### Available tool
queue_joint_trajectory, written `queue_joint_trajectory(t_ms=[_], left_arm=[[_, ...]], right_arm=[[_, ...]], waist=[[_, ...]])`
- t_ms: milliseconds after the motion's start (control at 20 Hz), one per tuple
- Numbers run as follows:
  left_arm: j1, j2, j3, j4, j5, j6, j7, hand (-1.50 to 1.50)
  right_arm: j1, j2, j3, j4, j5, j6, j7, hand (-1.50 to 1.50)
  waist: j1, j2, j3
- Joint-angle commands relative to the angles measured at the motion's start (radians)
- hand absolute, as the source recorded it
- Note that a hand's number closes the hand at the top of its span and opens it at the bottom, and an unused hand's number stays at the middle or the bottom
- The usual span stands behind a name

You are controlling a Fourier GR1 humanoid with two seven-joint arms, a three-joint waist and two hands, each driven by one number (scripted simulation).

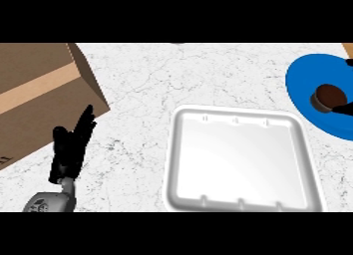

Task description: Pick the cupcake from the tray and place it in the plate

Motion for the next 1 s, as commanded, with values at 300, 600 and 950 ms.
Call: queue_joint_trajectory(t_ms=[300,600,950], left_arm=[[-0.005,-0.027,-0.009,0.003,-0.02,0.031,0.01,0.0],[-0.01,0.011,0.007,-0.04,-0.001,-0.01,0.043,0.0],[-0.033,-0.021,0.004,0.011,-0.022,0.014,0.035,0.0]], right_arm=[[0.026,-0.048,-0.315,0.002,-0.325,0.148,-0.232,-1.5],[0.076,-0.07,-0.351,0.022,-0.365,0.26,-0.275,-1.5],[0.131,-0.058,-0.34,0.002,-0.362,0.314,-0.354,-1.5]], waist=[[-0.021,-0.004,0.0],[-0.003,-0.002,0.0],[-0.011,-0.003,-0.001]])
